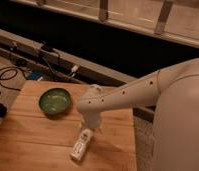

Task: Place the bottle in the ceramic bowl

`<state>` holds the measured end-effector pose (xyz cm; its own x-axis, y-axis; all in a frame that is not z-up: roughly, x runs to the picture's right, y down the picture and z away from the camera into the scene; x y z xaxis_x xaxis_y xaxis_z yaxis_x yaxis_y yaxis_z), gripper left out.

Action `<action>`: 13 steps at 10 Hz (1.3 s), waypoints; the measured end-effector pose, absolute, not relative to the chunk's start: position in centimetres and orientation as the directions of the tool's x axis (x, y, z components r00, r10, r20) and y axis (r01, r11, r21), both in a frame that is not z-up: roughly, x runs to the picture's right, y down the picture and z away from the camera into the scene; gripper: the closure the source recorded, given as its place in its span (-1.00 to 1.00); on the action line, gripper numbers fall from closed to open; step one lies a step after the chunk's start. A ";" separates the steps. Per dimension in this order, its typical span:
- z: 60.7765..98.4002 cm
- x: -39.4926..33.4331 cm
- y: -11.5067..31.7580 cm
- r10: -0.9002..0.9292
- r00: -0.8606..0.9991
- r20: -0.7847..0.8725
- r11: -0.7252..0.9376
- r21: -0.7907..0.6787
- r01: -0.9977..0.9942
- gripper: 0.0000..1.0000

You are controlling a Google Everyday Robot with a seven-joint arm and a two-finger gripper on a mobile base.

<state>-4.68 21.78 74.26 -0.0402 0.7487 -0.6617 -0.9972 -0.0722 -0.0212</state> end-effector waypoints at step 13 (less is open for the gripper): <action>77.3 -6.9 24.9 0.682 -0.010 -0.731 -0.100 -0.080 -0.992 -0.30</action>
